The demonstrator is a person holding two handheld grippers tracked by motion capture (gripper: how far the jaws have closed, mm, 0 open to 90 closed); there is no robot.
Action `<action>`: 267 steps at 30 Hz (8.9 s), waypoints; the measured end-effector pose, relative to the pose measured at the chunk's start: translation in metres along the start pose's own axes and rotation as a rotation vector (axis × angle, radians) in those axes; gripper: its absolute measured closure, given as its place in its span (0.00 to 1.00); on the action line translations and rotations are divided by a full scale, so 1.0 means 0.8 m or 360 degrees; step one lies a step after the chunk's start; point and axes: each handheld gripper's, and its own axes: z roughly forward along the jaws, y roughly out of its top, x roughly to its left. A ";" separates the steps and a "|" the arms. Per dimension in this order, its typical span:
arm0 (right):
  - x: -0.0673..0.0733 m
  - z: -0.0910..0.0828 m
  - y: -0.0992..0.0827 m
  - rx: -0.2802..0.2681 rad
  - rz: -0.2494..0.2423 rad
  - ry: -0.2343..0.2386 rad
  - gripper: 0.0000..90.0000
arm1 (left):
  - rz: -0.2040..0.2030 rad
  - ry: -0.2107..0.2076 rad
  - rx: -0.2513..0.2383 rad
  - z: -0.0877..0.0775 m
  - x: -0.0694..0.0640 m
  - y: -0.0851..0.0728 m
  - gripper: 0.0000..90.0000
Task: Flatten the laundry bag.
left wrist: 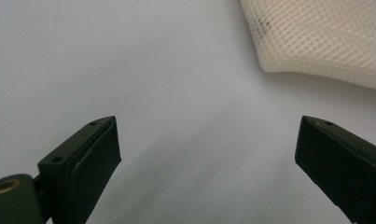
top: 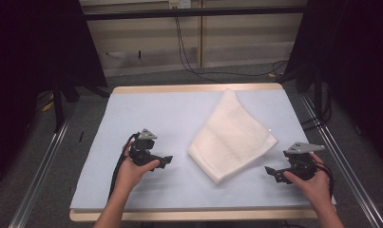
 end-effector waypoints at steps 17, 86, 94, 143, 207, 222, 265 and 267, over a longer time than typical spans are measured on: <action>0.002 0.001 0.003 -0.0004 -0.0001 0.0020 0.07 | 0.0063 -0.0158 -0.0017 0.021 -0.048 0.036 0.07; 0.013 0.001 0.019 -0.0055 -0.0109 0.0071 0.73 | 0.0419 -0.0365 0.0375 0.087 -0.167 0.059 0.86; 0.012 0.000 0.019 -0.0060 -0.0114 0.0073 0.75 | 0.0212 -0.0477 0.0323 0.076 -0.150 0.066 0.88; 0.012 0.049 0.049 -0.0124 0.0045 0.0181 0.83 | -0.0269 -0.0357 -0.0008 -0.016 -0.015 0.077 0.89; 0.015 0.052 0.060 -0.0121 -0.0019 0.0154 0.87 | -0.0517 0.0069 -0.0071 -0.038 0.112 0.028 0.59; 0.015 0.054 0.065 -0.0124 0.0018 0.0156 0.82 | -0.0388 0.0022 -0.0091 -0.033 0.104 0.049 0.56; 0.018 0.047 0.073 -0.0182 0.0069 0.0214 0.90 | -0.0169 -0.0041 0.0015 -0.030 0.063 0.066 0.81; 0.018 0.047 0.071 -0.0154 0.0039 0.0221 0.91 | -0.0167 -0.0062 0.0040 -0.033 0.061 0.061 0.90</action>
